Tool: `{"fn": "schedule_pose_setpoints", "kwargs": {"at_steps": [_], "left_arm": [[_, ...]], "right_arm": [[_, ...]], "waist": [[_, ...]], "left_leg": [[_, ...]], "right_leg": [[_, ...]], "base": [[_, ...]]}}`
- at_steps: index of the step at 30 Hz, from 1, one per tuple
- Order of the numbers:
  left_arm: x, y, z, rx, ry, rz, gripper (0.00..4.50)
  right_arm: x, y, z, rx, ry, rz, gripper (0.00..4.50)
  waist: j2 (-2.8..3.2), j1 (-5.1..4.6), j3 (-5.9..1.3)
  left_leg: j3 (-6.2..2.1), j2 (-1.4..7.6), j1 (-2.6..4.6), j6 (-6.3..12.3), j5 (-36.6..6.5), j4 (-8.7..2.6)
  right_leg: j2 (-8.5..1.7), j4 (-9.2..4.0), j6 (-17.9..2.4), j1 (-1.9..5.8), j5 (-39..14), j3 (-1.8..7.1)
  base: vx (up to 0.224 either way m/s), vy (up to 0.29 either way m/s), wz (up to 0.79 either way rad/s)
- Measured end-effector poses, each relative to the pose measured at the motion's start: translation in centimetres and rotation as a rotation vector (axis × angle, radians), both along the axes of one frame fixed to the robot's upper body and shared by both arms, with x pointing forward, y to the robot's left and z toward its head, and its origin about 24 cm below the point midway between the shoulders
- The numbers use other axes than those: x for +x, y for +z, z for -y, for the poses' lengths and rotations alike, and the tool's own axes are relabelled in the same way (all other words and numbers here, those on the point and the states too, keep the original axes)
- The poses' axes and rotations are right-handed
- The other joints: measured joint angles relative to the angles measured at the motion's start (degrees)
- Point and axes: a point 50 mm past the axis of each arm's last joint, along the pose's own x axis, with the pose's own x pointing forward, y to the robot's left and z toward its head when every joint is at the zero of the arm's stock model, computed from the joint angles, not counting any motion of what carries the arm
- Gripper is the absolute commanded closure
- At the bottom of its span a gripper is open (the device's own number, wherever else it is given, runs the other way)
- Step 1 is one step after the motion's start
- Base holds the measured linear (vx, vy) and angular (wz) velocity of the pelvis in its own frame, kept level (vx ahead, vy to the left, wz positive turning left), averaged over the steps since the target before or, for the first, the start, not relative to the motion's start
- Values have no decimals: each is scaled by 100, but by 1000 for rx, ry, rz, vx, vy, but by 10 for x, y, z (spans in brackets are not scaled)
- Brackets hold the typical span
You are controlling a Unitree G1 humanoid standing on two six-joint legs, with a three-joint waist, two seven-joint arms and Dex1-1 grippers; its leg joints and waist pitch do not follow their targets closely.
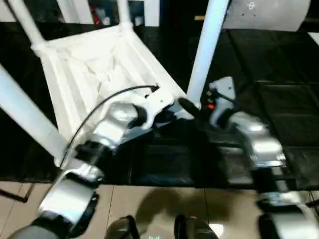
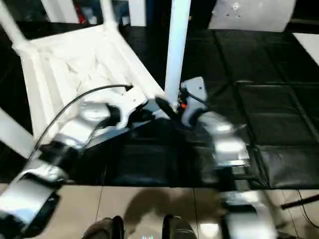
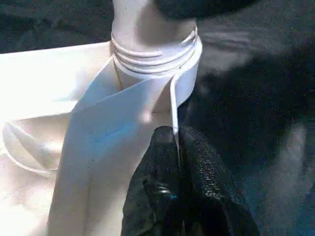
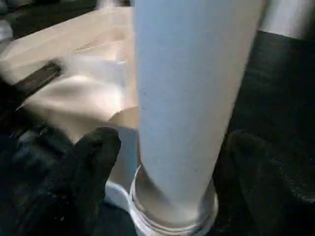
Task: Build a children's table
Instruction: Rotate leg to tighten
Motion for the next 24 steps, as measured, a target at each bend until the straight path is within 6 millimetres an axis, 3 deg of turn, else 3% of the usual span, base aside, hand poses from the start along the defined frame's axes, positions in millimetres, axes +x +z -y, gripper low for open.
{"fn": "schedule_pose_setpoints", "kwargs": {"at_steps": [10, 17, 24], "left_arm": [[-16, -1, -21, 77, -216, -48, 450], [-25, 0, -25, 109, -312, -66, 450], [-28, 0, -25, 125, -349, -77, 450]], "right_arm": [[-13, 1, 11, -50, 374, -51, 61], [-17, -3, 11, -71, 532, -108, 132], [-16, -8, 8, -73, 596, -153, 189]], "waist": [[-1, 153, -1], [-1, 271, -1], [-2, 290, -1]], "left_leg": [[0, 2, 6, 7, 7, 38], [1, 3, 0, 9, 6, 47], [1, 3, -2, 9, 6, 57]], "right_leg": [[-5, 23, -10, 14, 7, 4], [-6, 27, -10, 12, 7, 3], [-8, 31, -11, 13, 8, 3]], "base": [[0, 0, 0], [0, 0, 0], [0, 0, 0]]}}
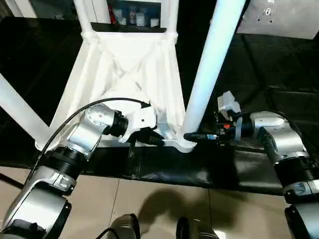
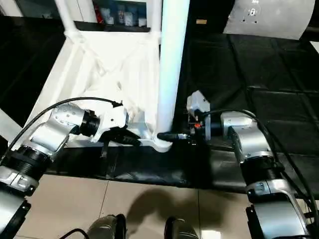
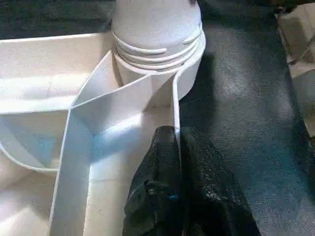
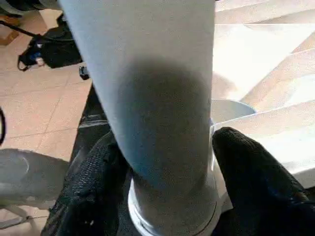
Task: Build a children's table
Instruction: Rotate leg to tighten
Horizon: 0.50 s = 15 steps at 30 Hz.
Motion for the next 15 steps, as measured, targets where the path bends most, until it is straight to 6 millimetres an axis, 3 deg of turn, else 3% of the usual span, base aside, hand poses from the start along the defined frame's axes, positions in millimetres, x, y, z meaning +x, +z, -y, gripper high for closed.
{"fn": "schedule_pose_setpoints", "kwargs": {"at_steps": [2, 7, 15], "left_arm": [[0, 0, 0, 1, -1, 1, 450], [0, 0, 0, 3, 1, -4, 450], [0, 0, 2, -3, 20, -17, 450]], "right_arm": [[0, 2, -2, -1, 19, 0, 220], [0, 2, -2, -1, 30, 7, 247], [-3, 0, -2, 12, -4, -7, 254]], "waist": [[0, 0, 0], [-1, 1, 0], [-2, 13, -1]], "left_leg": [[0, 0, 0, 0, 0, 0], [0, 0, 0, 0, 0, 0], [-1, 0, 1, 1, 0, 4]], "right_leg": [[0, 2, 0, -1, 0, 0], [0, 3, 0, -1, 0, -1], [0, 7, 1, 1, 0, -1]], "base": [[0, 0, 0], [0, 0, 0], [0, 0, 0]]}}
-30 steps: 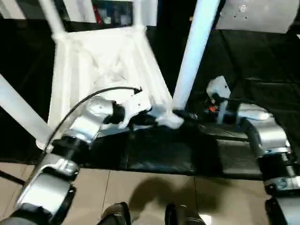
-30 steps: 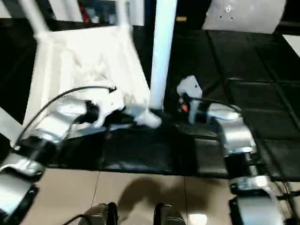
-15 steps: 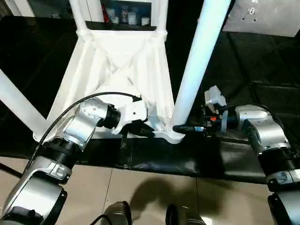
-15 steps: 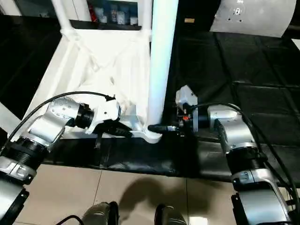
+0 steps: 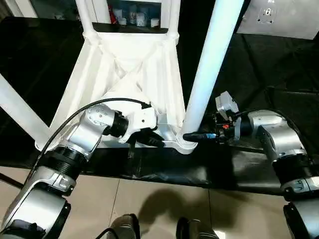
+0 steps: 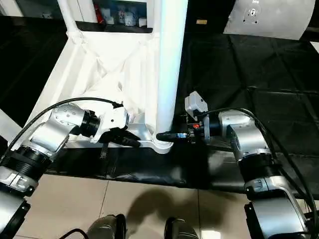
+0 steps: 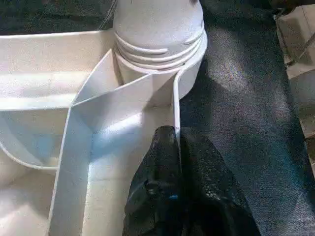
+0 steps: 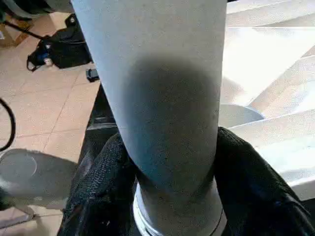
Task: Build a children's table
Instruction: Rotate leg to tighten
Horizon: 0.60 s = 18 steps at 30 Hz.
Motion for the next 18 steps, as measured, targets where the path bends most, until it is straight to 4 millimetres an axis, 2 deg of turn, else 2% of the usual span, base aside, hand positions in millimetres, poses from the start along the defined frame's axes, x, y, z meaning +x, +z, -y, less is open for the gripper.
{"fn": "schedule_pose_setpoints", "kwargs": {"at_steps": [3, 5, 9, 11, 14, 18], "left_arm": [[2, -1, 3, -15, 43, -8, 450], [9, -2, 5, -32, 124, 3, 450], [20, -3, 13, -49, 258, 18, 450], [26, -2, 19, -54, 320, 17, 450], [33, -2, 27, -61, 404, 26, 450], [38, -1, 37, -80, 485, 52, 450]], "right_arm": [[-2, -4, -4, 16, -78, 4, 254], [3, -4, -8, 25, -193, 16, 255], [13, -6, -17, 56, -426, 12, 256], [17, -7, -23, 66, -540, 17, 256], [23, -7, -35, 88, -720, 20, 256], [29, -6, -48, 113, -906, 31, 256]], "waist": [[1, -11, -1], [0, -38, -1], [0, -203, -1], [0, -255, 0], [-1, -326, 0], [0, -356, 0]], "left_leg": [[0, 0, 7, 5, 5, 5], [0, 0, 14, 8, 19, 6], [0, -1, 19, -32, 40, -1], [-1, 0, 23, -43, 49, -2], [-2, 0, 25, -47, 53, -6], [-2, -1, 19, -48, 53, -10]], "right_leg": [[0, 5, -4, 5, 5, 1], [0, 0, -12, 11, 26, 2], [1, -19, 30, 17, 56, 3], [0, -20, 36, 16, 61, 3], [1, -23, 40, 11, 63, 2], [1, -24, 42, 0, 71, 3]], "base": [[0, 0, 0], [0, 0, 0], [0, 0, 0], [0, 0, 0], [0, 0, 0], [0, 0, 0]]}}
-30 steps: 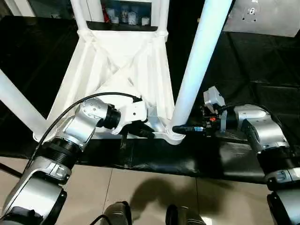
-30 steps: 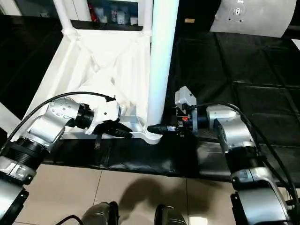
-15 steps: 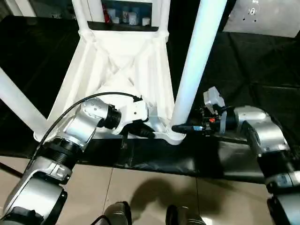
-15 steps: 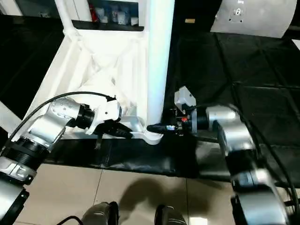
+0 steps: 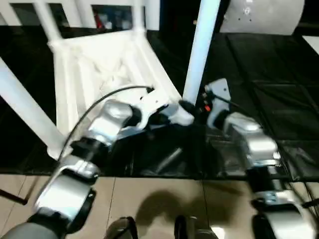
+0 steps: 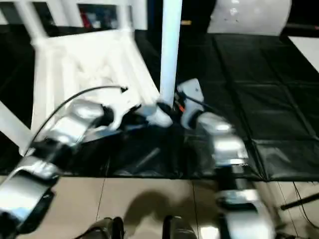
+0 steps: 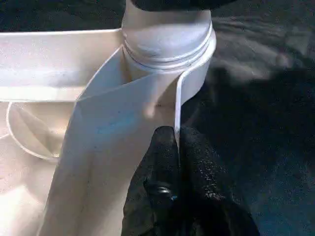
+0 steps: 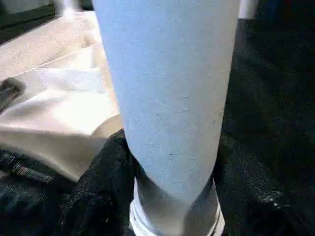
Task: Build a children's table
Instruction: Rotate leg to tighten
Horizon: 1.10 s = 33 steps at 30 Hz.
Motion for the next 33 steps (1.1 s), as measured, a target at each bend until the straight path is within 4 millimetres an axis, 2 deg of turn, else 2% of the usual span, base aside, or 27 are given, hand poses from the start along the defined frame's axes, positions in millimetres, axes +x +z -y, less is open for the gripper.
{"fn": "schedule_pose_setpoints", "kwargs": {"at_steps": [1, 3, 5, 13, 17, 22, 24, 28, 33], "left_arm": [[1, 0, 4, -7, 22, 5, 450], [4, 1, 13, -14, 59, 16, 450], [4, 2, 19, -26, 76, 24, 450], [4, 4, 24, -42, 68, 36, 450], [3, 3, 20, -47, 42, 42, 450], [-3, 1, 9, -46, -37, 45, 450], [-6, 1, 5, -37, -72, 35, 450], [-11, -1, -6, -26, -146, 17, 450], [-20, -2, -25, -9, -273, -4, 450]], "right_arm": [[1, 0, -3, 20, -56, 1, 256], [4, 1, -10, 49, -183, 3, 200], [4, 2, -12, 86, -251, 2, 186], [3, 5, -10, 134, -255, 31, 118], [2, 3, -4, 80, -158, 68, 83], [-1, 11, 18, 17, 37, 128, 50], [-3, 15, 26, -11, 126, 153, 18], [-8, 22, 45, -79, 276, 171, 18], [-19, 17, 53, -144, 541, 124, 18]], "waist": [[0, 1, 0], [1, 19, 0], [1, 30, 0], [2, 36, 1], [4, 37, 3], [8, 41, 5], [10, 73, 6], [10, 103, 6], [10, 150, 6]], "left_leg": [[0, -1, -2, 0, 0, -2], [1, -2, -10, 0, 0, -19], [2, -2, -13, 7, 2, -32], [16, -6, -25, 47, 5, -75], [17, -6, -28, 47, 4, -76], [19, -2, -29, 51, 2, -83], [19, -2, -30, 51, 3, -81], [19, -2, -24, 51, 2, -68], [19, 1, -18, 51, 3, -67]], "right_leg": [[0, -2, 2, -2, 3, 0], [0, -12, -4, -10, 8, 0], [0, -27, -13, -8, 14, 0], [0, -82, -17, -10, 18, -2], [0, -86, -17, -13, 18, -2], [0, -85, -15, -18, 16, -7], [0, -84, -15, -17, 16, -7], [0, -81, -18, -6, 19, -6], [0, -77, -19, -3, 20, -6]], "base": [[0, 0, 0], [0, 0, 0], [0, 0, 0], [0, 0, 0], [0, 0, 0], [0, 0, 0], [0, 0, 0], [0, 0, 0], [0, 0, 0]]}}
